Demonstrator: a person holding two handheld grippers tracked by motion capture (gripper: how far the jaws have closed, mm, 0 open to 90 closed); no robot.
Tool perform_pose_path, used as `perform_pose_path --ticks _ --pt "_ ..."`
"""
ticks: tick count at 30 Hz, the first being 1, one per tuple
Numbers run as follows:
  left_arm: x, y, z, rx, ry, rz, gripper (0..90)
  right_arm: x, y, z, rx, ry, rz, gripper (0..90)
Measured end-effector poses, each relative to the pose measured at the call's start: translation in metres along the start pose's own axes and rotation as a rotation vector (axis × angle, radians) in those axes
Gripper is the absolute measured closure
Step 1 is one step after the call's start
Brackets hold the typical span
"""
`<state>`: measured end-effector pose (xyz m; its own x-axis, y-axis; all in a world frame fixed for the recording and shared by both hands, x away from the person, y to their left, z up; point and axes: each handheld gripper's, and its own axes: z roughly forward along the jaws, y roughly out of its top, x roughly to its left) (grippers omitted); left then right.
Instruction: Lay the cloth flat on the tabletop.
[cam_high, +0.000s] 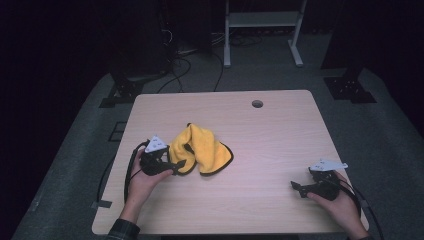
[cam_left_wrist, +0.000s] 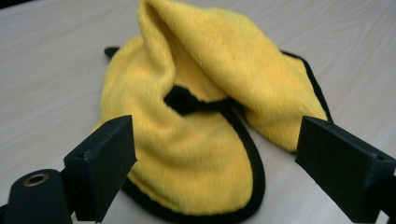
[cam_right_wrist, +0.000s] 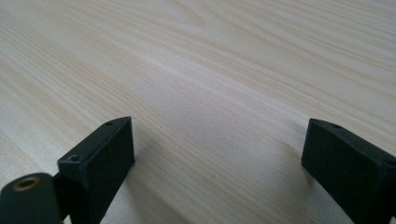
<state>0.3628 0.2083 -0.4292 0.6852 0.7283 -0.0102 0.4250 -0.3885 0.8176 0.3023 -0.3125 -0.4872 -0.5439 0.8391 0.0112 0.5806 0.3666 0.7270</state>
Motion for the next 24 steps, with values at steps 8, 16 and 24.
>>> perform_pose_path --ticks 8,16,24 --pt "0.004 0.018 0.019 0.000 -0.003 -0.011 10.7 0.000 0.000 0.000 0.000 0.000 0.000 8.1" --pt "0.009 0.036 0.042 -0.011 0.005 -0.017 10.4 0.000 0.000 0.000 0.000 0.002 -0.003 8.1" --pt "0.020 0.042 0.069 0.006 -0.001 -0.061 10.6 0.000 0.000 0.000 0.000 0.003 -0.003 8.1"
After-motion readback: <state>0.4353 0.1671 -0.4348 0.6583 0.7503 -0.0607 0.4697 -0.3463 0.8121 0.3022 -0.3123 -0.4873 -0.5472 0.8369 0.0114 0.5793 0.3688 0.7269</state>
